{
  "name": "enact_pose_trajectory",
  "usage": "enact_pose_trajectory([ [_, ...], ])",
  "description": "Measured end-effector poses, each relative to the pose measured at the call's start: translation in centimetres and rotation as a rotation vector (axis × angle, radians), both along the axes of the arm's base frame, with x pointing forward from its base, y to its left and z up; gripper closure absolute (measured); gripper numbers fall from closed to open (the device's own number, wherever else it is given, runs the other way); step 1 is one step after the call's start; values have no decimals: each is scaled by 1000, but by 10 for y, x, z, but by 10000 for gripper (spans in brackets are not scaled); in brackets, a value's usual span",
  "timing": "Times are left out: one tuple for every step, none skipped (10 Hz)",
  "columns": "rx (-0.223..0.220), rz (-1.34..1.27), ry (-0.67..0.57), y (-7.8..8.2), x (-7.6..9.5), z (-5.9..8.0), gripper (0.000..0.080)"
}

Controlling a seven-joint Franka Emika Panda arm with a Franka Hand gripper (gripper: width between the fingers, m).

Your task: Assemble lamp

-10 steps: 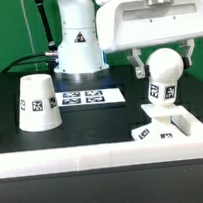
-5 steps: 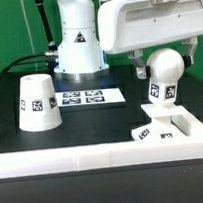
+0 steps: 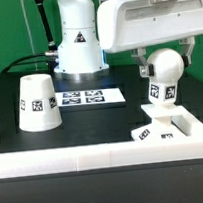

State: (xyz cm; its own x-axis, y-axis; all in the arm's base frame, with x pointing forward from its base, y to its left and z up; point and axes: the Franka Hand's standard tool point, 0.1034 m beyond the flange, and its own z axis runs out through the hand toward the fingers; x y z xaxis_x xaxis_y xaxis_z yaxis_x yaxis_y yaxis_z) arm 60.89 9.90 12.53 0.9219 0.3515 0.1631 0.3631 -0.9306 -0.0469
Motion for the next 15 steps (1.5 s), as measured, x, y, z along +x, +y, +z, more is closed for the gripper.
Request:
enact_pose_trajectory([
  [0,-1,0,0,0,0,222],
  [3,-14,1,0,0,0,222],
  [3,-20,2,0,0,0,222],
  [16,-85,10,0,0,0,222],
  [43,-229,31,0,-1,0,222],
  [56,-318,41,1,-2,0,220],
  [74,-418,50,2,-1,1,220],
  [83,-488,54,1,-1,1,220],
  [99,-571,46,-1,1,1,220],
  [108,-624,42,-2,1,0,220],
  [115,-661,46,-3,1,0,220],
  [126,-733,55,-3,1,0,219],
  [138,-797,63,-3,1,0,219],
  [152,-856,73,-3,1,0,219],
  [166,-925,84,-3,1,0,219],
])
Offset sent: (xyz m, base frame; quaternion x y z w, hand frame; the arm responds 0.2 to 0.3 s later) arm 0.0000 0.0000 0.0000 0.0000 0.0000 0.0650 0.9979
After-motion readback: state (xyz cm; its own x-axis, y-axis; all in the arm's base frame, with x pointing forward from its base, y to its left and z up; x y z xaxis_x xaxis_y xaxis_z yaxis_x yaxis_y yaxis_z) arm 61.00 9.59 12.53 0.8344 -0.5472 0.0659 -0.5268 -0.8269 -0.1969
